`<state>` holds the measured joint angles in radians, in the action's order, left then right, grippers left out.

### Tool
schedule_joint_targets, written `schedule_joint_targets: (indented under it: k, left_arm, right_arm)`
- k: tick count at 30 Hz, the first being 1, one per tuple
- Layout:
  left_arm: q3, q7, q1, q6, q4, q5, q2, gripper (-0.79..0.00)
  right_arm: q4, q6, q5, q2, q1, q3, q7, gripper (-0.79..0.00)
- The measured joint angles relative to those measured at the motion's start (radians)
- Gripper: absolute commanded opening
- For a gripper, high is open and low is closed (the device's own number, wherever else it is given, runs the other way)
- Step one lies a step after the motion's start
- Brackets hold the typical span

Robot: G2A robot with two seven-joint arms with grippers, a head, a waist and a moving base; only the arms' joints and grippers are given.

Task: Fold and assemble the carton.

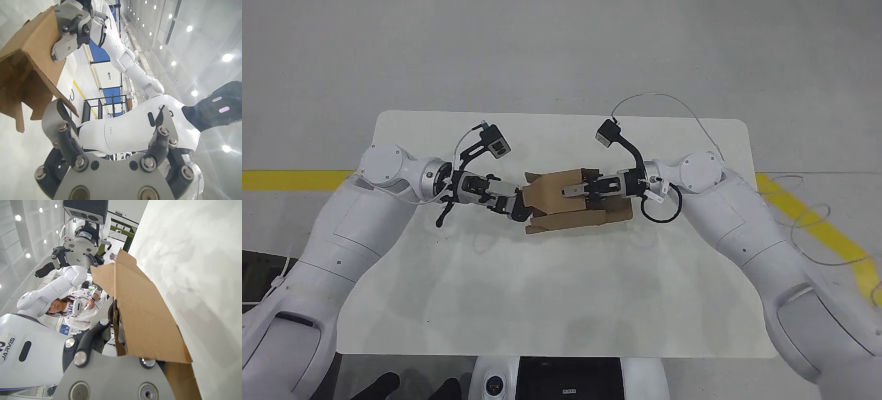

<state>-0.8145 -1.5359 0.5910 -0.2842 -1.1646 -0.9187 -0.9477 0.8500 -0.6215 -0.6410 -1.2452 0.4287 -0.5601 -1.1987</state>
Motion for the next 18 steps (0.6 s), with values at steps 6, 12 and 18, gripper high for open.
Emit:
schedule_joint_targets:
  k: [6,12,18]
  left_arm:
    - [0.011,0.0,-0.005,0.0,-0.016,-0.007,-0.004,0.0]
    - [0.005,0.001,-0.013,-0.001,-0.02,0.025,-0.007,0.0]
    - [-0.007,0.012,-0.007,-0.012,-0.026,0.058,-0.014,0.0]
  right_arm:
    - [-0.009,-0.018,0.004,-0.022,-0.01,0.019,0.018,-0.785]
    - [-0.022,-0.028,0.004,-0.038,-0.022,0.027,0.028,-0.785]
    - [-0.017,-0.029,0.013,-0.049,-0.033,0.033,0.029,-0.785]
